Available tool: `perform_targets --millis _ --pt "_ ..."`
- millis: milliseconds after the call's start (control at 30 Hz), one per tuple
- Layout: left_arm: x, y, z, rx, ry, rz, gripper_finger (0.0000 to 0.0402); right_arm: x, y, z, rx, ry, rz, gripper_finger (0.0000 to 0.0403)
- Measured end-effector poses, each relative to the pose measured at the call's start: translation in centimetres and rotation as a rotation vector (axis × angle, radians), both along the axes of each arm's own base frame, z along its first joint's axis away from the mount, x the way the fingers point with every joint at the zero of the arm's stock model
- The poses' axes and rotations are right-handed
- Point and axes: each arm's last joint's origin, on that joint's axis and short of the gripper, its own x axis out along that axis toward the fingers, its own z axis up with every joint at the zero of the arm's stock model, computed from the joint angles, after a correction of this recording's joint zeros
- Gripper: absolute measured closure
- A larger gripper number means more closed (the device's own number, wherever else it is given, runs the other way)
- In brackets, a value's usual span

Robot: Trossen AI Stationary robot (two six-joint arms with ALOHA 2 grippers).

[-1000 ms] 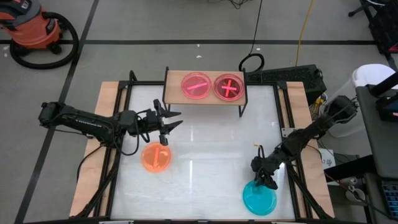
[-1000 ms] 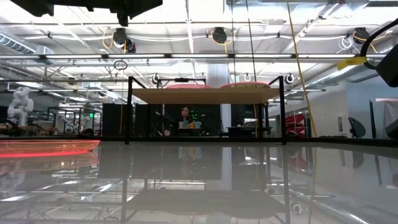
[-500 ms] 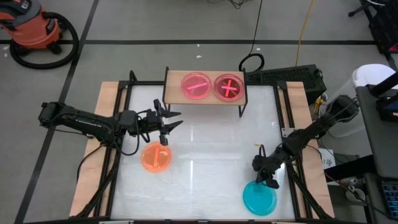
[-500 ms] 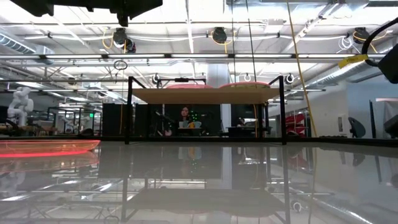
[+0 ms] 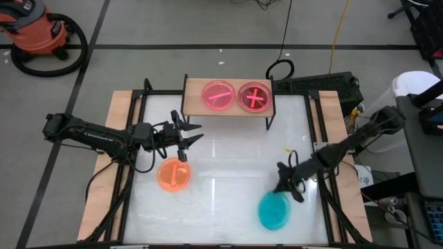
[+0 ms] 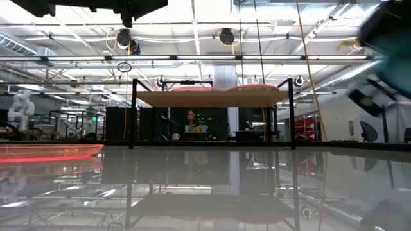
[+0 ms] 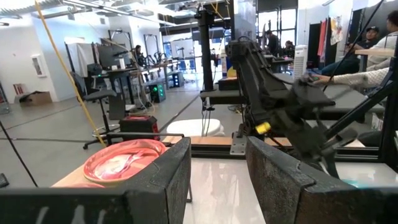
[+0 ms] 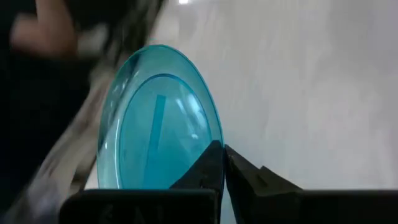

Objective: Place and stack plates onto a shelf
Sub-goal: Stack the blue plate on top of the pink plate on the shelf

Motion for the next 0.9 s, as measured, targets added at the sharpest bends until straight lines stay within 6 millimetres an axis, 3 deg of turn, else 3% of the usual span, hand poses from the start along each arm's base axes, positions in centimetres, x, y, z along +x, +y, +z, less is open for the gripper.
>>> perform_targets --millis 167,367,567,767,900 --pt "0.0 0.1 0.1 0.004 -0.007 0.013 0.0241 1.9 -2.5 2.8 -0.012 -0.32 -0.164 0.0403" --pt "-0.1 0.3 0.3 0.009 -0.03 0.05 0.0241 3.3 -7.2 6.3 -0.077 -0.628 -0.412 0.0403" --pt "-0.2 0.5 1.0 0.017 -0.098 0.062 0.0241 5.1 -11.7 9.2 -0.189 -0.64 -0.511 0.0403" --pt "-0.2 0.6 0.9 0.109 -0.061 0.114 0.0241 8.4 -16.0 13.1 -0.338 -0.611 -0.601 0.0403" --pt "-0.2 0.6 0.9 0.01 -0.084 0.098 0.0241 10.9 -19.5 14.6 -0.394 -0.599 -0.657 0.0403"
